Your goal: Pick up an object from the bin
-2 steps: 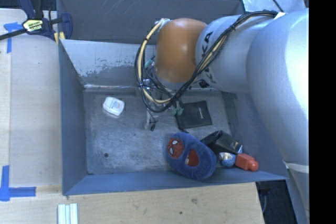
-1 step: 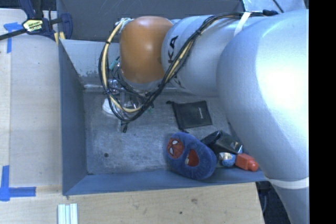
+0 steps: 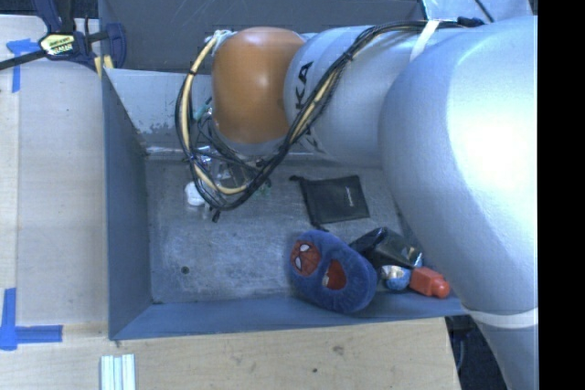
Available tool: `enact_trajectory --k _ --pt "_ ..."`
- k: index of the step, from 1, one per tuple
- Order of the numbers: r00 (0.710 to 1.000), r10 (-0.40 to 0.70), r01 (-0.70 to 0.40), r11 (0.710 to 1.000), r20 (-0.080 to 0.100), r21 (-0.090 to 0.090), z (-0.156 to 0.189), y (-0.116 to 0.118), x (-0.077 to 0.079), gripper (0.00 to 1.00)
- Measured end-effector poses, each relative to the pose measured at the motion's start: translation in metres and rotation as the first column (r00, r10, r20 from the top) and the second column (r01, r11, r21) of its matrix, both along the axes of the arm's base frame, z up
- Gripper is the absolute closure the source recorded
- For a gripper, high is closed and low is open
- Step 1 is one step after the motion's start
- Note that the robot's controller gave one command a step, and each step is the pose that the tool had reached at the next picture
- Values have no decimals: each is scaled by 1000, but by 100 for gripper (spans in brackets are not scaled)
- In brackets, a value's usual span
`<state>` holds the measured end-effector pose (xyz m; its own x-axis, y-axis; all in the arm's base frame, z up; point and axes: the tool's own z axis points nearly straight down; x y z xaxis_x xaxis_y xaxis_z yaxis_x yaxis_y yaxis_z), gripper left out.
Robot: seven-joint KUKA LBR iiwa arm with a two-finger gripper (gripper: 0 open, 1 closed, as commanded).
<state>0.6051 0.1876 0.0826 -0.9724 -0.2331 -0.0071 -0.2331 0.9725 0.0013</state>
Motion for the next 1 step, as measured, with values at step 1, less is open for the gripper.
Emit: enact_trajectory --k 1 --pt "997 78 -78 997 6 0 135 -6 6 100"
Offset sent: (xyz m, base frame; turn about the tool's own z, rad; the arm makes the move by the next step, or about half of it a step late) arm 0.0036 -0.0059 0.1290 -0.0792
